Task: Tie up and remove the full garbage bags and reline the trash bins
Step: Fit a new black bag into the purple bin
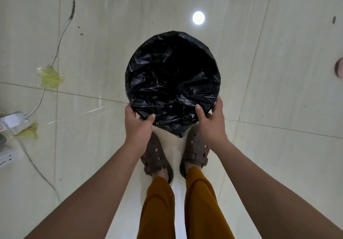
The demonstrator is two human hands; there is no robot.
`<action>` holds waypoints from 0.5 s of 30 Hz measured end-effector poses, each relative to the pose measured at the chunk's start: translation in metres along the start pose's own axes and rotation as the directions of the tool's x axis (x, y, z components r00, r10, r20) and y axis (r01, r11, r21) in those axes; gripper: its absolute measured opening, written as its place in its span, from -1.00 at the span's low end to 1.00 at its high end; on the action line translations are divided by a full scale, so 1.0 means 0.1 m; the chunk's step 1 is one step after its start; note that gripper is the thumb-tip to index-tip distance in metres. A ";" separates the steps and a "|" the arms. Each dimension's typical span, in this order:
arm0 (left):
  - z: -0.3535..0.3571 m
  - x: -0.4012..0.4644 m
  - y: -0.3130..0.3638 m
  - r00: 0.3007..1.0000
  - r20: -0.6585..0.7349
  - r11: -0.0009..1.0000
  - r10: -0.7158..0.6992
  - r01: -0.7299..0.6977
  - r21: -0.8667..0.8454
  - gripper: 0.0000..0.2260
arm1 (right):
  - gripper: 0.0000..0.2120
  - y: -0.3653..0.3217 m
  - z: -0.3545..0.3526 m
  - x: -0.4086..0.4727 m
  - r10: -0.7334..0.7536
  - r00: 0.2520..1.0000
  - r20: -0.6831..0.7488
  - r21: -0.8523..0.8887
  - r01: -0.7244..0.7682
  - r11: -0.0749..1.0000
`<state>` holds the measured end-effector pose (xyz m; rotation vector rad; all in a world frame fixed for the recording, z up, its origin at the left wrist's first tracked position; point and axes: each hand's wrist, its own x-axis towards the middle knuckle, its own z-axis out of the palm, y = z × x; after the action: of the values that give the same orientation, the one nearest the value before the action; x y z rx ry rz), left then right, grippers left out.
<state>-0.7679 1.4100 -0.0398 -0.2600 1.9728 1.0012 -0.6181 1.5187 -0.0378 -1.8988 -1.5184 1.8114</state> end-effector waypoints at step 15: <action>0.02 0.01 0.10 0.942 0.118 0.862 -0.314 0.335 -0.380 -0.45 | -0.18 0.00 0.02 0.05 0.197 0.980 0.003 0.250 -0.192 0.949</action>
<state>-0.7727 1.4179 -0.0357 -0.7601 1.5912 1.1591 -0.6210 1.5214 -0.0417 -1.9940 -1.0671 1.9453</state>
